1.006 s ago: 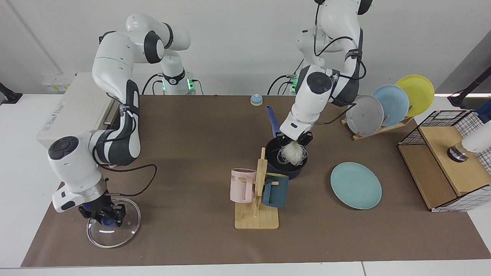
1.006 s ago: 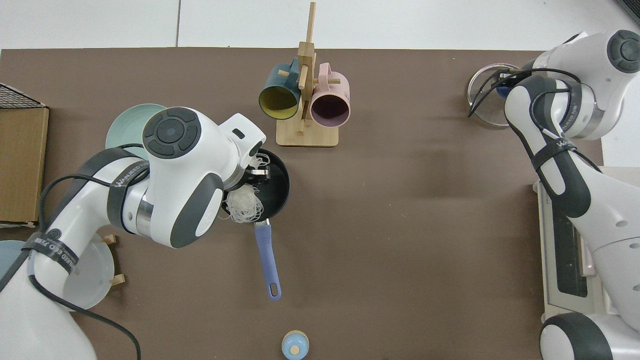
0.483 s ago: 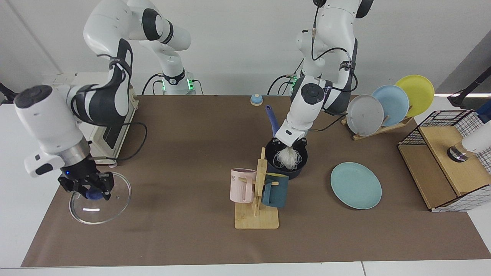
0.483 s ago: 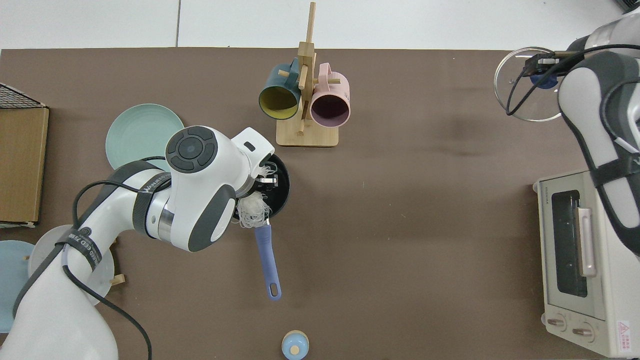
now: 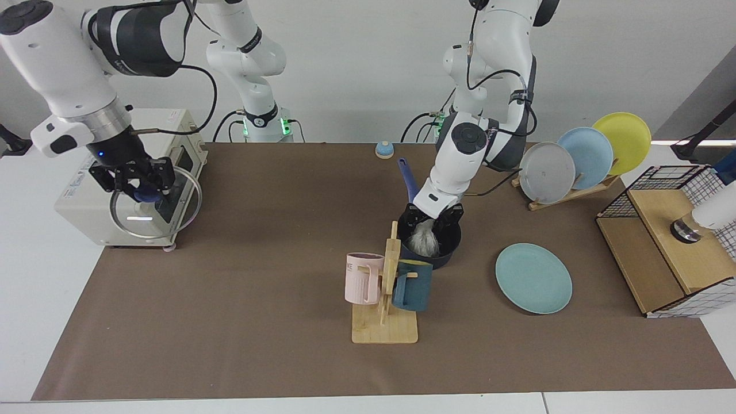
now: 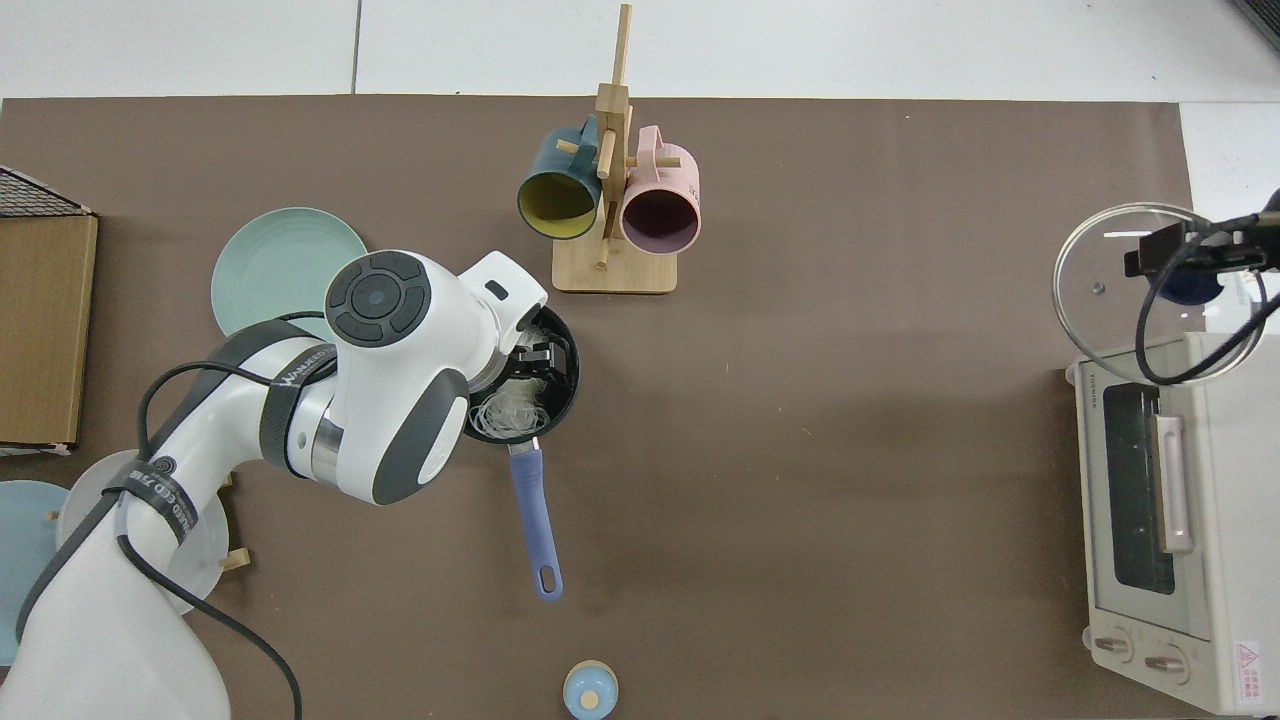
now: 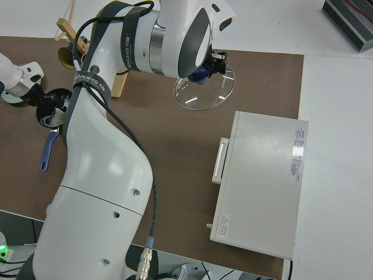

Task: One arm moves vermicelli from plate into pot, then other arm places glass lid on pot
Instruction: 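Release the vermicelli into the pot while the right gripper lifts the lid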

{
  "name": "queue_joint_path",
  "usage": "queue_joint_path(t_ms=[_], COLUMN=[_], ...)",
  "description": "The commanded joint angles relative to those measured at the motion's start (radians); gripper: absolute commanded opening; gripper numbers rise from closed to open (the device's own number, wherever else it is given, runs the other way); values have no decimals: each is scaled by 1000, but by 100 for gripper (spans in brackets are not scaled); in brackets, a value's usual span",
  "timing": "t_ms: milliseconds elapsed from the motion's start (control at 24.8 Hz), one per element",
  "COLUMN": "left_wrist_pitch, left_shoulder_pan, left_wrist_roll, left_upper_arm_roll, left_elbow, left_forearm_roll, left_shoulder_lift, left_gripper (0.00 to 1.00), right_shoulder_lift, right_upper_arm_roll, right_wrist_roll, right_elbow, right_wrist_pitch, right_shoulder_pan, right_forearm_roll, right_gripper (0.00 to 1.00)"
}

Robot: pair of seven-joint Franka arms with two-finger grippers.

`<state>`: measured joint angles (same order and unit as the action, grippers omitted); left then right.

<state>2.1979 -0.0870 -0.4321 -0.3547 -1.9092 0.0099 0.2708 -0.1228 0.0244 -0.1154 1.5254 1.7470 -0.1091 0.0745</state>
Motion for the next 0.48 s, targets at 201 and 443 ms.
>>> queue_joint_path(t_ms=[201, 443], left_wrist_pitch=[-144, -173], left_shoulder_pan=[33, 62], left_wrist_roll=[12, 65], left_upper_arm_roll=[40, 112], left_elbow=[87, 124], left_forearm_roll=[2, 1], left_shoulder_lift=[-70, -70], left_gripper=[100, 100], right_shoulder_lift=[232, 236], right_upper_arm_roll=[-7, -7], right_wrist_roll=[-38, 109], right_elbow=[355, 360], right_wrist_pitch=[57, 51], right_shoulder_pan=[11, 146], right_forearm_roll=[33, 16], right_gripper=[0, 0])
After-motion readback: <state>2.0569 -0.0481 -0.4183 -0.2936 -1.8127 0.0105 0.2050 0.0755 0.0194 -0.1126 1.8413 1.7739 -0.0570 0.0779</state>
